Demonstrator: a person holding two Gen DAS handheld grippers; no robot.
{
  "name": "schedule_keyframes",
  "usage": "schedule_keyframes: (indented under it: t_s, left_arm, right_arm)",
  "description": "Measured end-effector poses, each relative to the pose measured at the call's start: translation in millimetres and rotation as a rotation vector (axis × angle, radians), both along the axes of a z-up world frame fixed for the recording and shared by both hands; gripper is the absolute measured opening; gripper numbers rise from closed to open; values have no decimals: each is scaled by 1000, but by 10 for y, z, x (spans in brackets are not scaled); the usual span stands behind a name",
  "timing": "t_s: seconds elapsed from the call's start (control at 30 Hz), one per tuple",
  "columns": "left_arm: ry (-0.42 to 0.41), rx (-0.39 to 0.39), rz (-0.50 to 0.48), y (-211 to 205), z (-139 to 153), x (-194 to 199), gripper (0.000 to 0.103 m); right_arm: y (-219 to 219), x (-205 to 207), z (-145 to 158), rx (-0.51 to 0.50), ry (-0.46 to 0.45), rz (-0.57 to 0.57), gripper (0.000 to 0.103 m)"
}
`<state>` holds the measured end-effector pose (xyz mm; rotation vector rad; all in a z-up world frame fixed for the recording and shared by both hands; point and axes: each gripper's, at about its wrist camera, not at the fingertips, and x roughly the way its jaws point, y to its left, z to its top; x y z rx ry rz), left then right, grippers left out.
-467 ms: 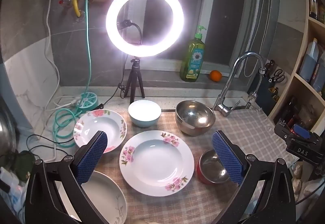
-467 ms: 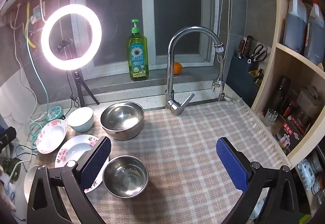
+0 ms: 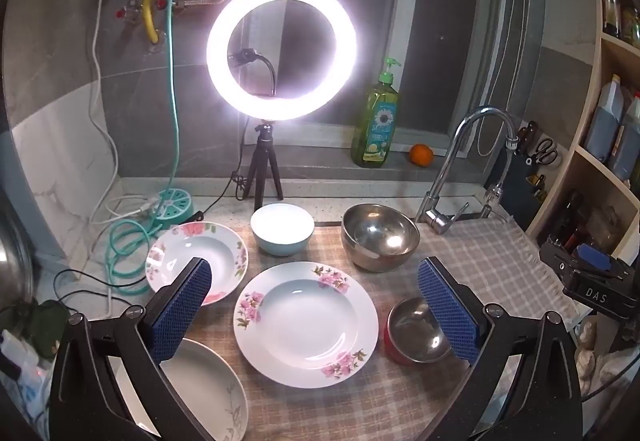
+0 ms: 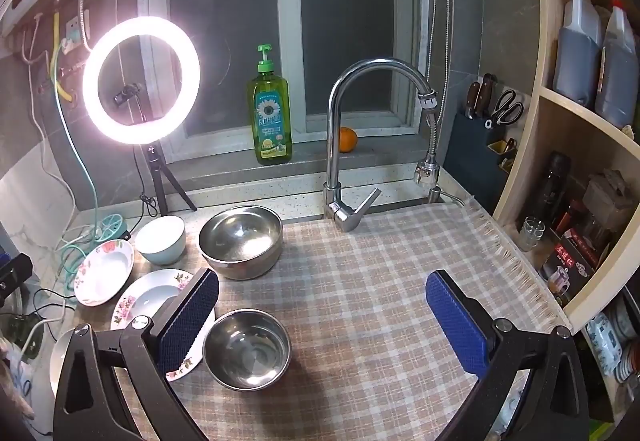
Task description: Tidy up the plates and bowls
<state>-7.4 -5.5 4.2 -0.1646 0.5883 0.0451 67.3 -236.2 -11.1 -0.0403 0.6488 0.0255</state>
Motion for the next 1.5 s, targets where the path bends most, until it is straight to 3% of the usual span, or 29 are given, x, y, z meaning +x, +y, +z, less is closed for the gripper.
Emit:
schedule_keyframes:
  t_s: [1.5]
  left_arm:
    - [-5,-4,7,4,15,-89,102]
  right_arm:
    - [-19,-89,62,11,-4,16,102]
